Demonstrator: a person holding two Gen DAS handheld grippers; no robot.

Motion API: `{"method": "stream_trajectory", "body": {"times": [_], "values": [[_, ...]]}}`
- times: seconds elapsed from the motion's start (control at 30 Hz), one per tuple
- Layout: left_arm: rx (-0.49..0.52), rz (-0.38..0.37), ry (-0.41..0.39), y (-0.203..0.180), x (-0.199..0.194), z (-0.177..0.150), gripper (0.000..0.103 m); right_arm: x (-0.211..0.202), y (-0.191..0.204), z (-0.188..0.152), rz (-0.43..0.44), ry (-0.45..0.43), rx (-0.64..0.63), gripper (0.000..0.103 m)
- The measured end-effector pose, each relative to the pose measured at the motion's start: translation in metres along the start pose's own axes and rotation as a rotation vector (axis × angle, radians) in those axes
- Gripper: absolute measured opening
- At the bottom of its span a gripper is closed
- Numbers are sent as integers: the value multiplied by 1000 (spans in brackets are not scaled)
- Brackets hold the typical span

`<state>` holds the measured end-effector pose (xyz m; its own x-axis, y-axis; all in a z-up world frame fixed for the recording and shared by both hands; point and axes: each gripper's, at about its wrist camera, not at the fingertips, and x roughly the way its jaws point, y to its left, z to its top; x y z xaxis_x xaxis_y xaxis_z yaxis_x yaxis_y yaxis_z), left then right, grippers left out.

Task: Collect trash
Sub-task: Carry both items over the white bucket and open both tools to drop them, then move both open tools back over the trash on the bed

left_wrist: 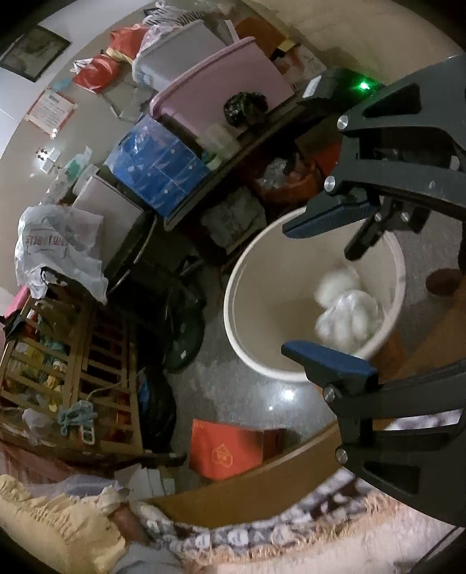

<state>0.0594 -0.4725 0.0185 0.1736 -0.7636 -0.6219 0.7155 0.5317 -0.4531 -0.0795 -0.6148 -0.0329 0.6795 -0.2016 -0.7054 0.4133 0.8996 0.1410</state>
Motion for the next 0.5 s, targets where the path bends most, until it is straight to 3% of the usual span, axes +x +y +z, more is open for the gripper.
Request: {"method": "stream_trajectory", "body": {"times": [0.23, 0.5], "values": [[71, 166, -23, 11, -35, -16, 58, 3, 13, -4, 35, 10, -28, 66], [100, 329, -52, 38, -84, -40, 58, -6, 57, -7, 123, -14, -97, 67]]}}
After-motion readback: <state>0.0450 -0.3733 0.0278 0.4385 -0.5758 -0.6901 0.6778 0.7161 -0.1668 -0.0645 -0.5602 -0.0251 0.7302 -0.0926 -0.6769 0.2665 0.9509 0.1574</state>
